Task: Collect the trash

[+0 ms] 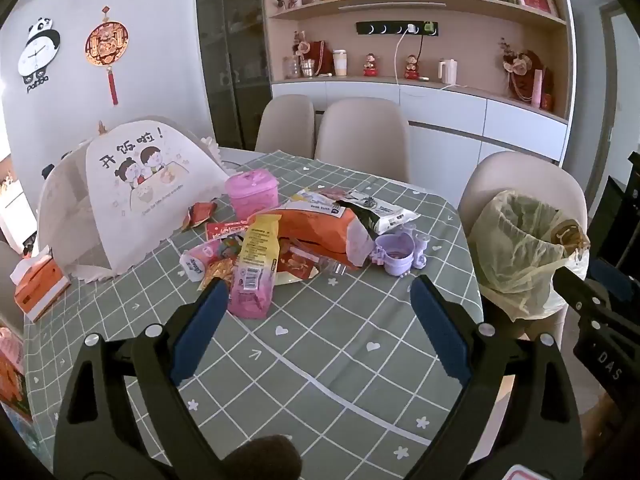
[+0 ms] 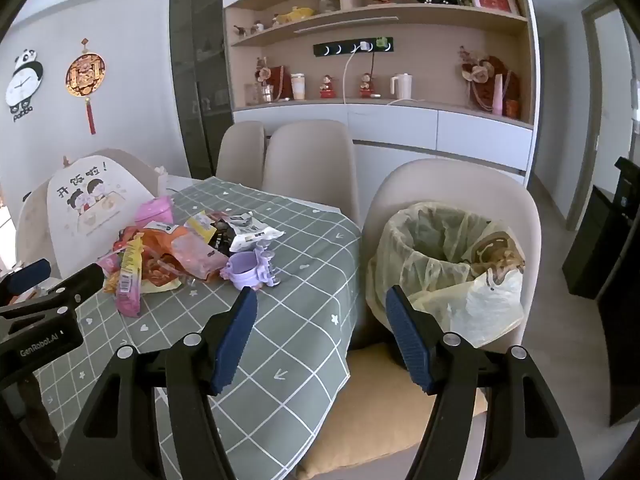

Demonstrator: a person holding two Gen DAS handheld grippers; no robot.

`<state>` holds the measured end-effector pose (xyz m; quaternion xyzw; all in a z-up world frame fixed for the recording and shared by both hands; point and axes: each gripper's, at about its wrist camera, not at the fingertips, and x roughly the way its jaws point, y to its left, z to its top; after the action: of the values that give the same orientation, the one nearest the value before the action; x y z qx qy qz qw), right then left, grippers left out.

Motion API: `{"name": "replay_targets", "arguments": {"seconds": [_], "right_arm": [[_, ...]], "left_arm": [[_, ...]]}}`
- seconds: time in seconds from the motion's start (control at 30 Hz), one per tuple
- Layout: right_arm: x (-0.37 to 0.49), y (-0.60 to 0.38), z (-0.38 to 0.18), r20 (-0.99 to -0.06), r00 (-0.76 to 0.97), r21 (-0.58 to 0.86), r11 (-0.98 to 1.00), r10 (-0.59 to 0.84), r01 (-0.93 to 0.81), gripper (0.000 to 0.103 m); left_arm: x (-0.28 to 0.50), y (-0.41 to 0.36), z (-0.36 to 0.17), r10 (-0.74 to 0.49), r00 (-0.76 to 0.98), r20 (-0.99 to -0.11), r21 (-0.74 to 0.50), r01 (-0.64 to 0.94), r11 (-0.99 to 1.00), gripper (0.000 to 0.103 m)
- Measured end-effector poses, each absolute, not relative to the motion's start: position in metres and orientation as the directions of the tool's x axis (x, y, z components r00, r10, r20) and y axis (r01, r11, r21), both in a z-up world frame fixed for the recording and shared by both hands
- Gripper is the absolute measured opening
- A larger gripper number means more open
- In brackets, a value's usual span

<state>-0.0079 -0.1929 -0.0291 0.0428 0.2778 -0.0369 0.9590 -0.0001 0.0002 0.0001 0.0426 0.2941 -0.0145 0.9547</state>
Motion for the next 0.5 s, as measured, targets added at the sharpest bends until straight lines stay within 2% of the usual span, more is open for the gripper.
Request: {"name": "replay_targets", "arguments": {"seconds": [0.5], "right_arm": [[-0.0096,-0.1941,-0.0277,-0.535,0.843,0.057,0.994,-0.052,0.098,0.064]], "left_arm": [[-0.0002,0.0004,-0.0029,-0.011,0.824,-0.567,0.073,0.064,0.995,0.089]]}}
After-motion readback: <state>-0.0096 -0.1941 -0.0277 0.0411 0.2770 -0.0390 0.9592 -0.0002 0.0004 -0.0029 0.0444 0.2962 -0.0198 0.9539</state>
